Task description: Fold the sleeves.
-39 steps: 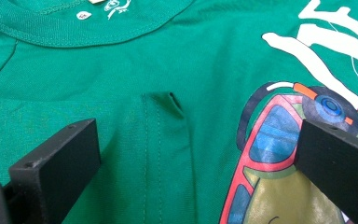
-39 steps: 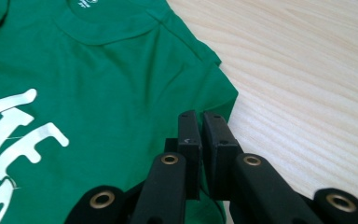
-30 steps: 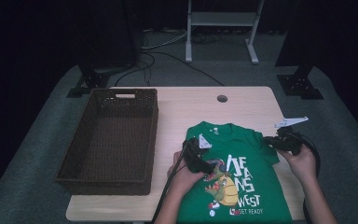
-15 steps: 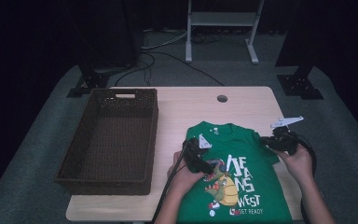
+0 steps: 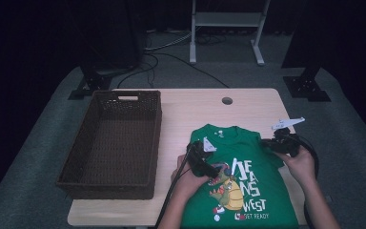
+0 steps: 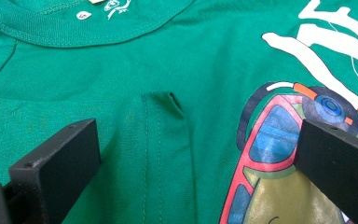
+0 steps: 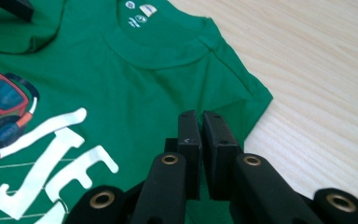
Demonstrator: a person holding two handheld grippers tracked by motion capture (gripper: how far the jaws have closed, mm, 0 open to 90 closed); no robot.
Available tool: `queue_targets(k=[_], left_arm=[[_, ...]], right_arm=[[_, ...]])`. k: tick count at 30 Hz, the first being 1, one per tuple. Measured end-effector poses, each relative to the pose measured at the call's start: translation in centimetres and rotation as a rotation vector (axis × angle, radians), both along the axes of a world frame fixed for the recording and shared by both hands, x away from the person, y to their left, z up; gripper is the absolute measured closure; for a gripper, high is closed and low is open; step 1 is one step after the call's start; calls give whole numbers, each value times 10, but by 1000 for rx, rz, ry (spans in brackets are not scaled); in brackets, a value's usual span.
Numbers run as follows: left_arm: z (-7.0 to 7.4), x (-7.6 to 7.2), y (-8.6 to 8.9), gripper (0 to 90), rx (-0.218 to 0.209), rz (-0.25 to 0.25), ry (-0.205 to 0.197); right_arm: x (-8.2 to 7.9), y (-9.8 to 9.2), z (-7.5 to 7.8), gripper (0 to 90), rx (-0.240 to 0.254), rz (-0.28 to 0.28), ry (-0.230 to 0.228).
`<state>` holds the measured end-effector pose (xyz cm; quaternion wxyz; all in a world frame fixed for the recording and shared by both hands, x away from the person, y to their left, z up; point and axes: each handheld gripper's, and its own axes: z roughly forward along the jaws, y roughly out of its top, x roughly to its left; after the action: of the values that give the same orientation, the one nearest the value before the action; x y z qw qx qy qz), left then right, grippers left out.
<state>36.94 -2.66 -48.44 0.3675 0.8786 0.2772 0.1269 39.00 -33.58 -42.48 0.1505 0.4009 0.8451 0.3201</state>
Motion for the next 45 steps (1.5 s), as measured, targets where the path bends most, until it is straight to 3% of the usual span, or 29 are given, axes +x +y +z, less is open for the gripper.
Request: queue_targets(k=[27,45], left_arm=[[0,0,0,0,2,-1,0],[0,0,0,0,2,0,0]], right_arm=[[12,24,-4,868,29,30,16],[17,34,-19,838,28,47,43]])
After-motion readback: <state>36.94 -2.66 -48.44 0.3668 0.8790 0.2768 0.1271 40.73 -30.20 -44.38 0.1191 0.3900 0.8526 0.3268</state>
